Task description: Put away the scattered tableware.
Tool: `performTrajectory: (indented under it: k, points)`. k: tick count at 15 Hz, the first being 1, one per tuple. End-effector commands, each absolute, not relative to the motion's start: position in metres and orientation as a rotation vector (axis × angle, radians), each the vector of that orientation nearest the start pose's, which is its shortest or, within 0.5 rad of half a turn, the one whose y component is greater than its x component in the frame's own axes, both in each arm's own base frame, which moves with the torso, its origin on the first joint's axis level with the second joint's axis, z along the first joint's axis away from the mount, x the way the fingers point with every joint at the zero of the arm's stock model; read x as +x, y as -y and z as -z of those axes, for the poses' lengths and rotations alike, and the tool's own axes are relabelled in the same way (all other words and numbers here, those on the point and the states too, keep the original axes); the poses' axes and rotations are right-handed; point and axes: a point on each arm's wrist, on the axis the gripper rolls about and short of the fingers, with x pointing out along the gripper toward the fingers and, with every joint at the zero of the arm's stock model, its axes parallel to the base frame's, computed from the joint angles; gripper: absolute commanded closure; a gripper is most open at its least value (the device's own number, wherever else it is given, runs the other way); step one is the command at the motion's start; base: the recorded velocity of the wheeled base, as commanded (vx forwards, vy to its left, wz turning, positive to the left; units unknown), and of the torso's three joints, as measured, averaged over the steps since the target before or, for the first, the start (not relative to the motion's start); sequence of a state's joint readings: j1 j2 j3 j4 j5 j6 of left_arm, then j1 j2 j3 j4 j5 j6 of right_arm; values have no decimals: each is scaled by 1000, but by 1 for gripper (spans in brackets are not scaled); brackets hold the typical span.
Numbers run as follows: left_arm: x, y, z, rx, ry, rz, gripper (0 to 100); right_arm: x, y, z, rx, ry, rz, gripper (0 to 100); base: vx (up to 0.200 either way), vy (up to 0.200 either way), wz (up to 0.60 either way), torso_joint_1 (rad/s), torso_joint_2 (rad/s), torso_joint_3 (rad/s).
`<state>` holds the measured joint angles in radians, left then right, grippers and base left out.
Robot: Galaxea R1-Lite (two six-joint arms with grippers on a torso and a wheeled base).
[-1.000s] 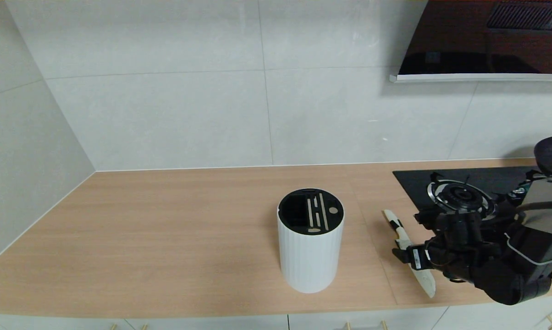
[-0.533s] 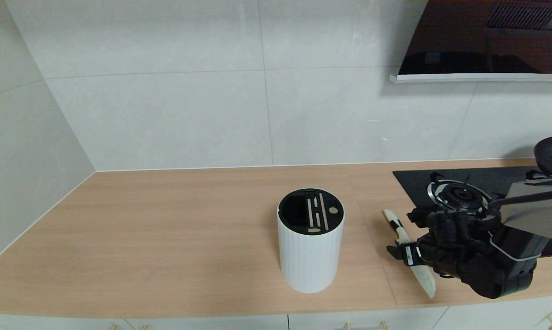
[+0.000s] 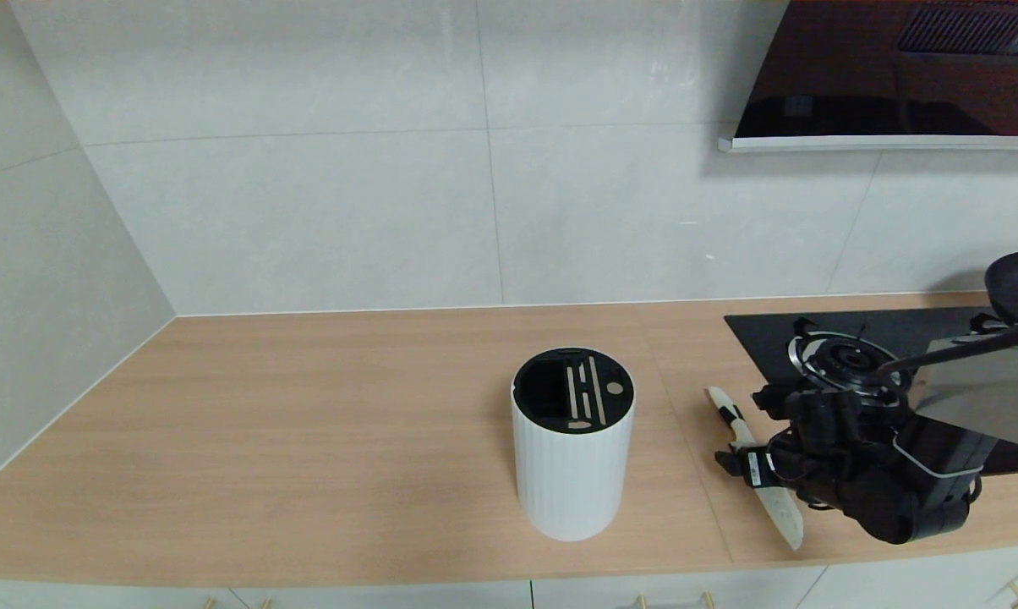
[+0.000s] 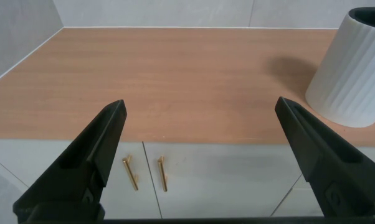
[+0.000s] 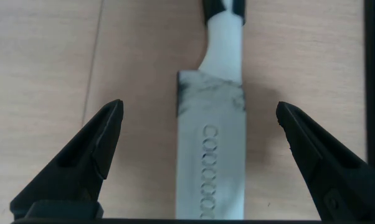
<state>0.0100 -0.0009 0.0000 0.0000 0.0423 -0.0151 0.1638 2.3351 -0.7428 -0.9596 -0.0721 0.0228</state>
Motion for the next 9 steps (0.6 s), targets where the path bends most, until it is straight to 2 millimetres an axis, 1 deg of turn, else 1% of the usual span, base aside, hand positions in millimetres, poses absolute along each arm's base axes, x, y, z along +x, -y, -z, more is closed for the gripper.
performTrajectory:
  k: [1, 9]
  points:
    - [-23, -1, -75, -15, 0, -54, 0, 359, -56, 22, -49, -629, -78, 0, 0, 0, 0, 0, 0, 0]
    - [-23, -1, -75, -15, 0, -54, 0, 363, -58, 29, -30, -610, -81, 0, 0, 0, 0, 0, 0, 0]
